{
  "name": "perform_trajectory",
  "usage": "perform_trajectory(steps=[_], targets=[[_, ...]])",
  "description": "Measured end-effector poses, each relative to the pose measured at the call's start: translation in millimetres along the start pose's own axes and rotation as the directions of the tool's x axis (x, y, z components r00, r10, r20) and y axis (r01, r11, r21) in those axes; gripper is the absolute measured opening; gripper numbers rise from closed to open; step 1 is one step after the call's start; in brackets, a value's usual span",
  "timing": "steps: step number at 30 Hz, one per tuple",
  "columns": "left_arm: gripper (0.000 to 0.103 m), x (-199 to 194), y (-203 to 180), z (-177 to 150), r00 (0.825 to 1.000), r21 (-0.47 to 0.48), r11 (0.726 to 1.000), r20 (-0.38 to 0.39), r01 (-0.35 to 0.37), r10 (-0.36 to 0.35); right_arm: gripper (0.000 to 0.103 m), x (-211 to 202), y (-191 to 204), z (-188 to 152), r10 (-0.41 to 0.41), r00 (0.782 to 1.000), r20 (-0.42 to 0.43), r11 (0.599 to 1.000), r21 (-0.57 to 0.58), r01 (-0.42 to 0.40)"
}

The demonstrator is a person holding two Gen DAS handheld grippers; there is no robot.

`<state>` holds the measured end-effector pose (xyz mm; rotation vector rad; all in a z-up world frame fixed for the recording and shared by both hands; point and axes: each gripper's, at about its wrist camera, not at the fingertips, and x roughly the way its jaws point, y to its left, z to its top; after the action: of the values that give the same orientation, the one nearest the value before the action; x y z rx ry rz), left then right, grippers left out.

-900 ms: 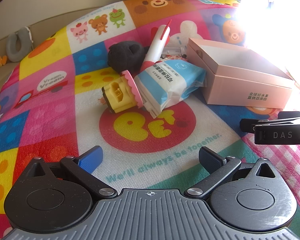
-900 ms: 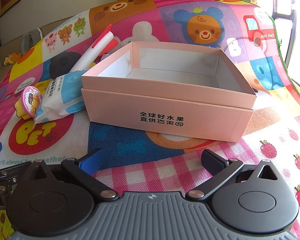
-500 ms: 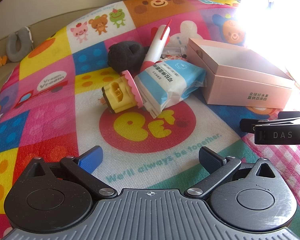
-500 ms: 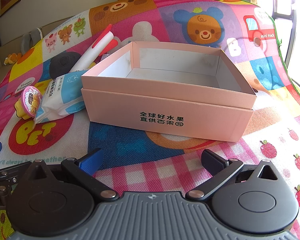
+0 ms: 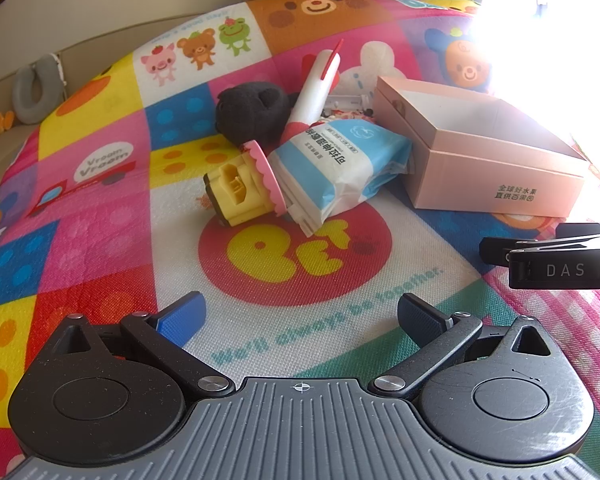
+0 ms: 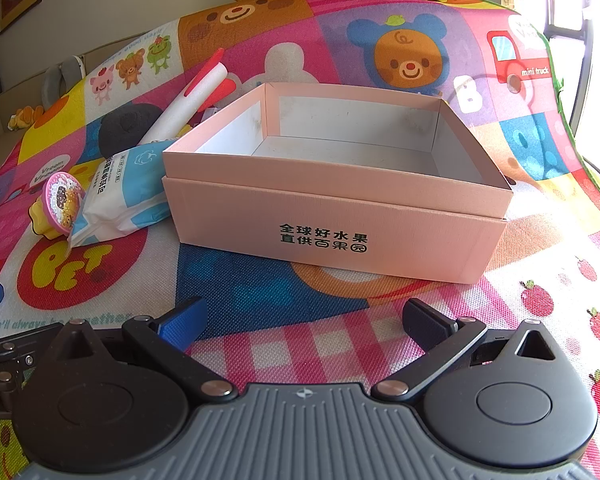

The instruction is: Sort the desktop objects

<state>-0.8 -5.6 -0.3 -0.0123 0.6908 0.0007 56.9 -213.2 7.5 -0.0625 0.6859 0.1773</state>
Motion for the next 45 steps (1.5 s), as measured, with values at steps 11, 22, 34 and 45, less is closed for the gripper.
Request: perform_trajectory(steps=[11,22,34,45], targets=[[0.103,-0.1,-0.1,-0.1,1.0,-0.001,1.0,0.001,0.001,-0.001,0.103,-0.3,0.0,0.2,0.0,1.0,0.0,1.0,0.002,0.0],[0.103,0.1,-0.1,-0.2,1.0,-0.001,1.0,0.0,0.0,0.0,0.103,-8.8,0.8,-2.0,0.014,0.999,-0.047,1.0,-0.019,-0.015],[0.103,0.2,-0.4,0.0,1.0,0.001,1.0,-0.001,-0.001,0.001,0.103,-22.6,8.0,-11.0,-0.023,0.995,-0.094,1.0,0.002,0.023],[0.103,-11.5,21.3,2.3,0.996,0.025,0.997,0.056,0.075,-0.076,0.103,-34.3,8.8,-19.2,0.018,0.996,-0.083,1.0,-0.016,-0.02]])
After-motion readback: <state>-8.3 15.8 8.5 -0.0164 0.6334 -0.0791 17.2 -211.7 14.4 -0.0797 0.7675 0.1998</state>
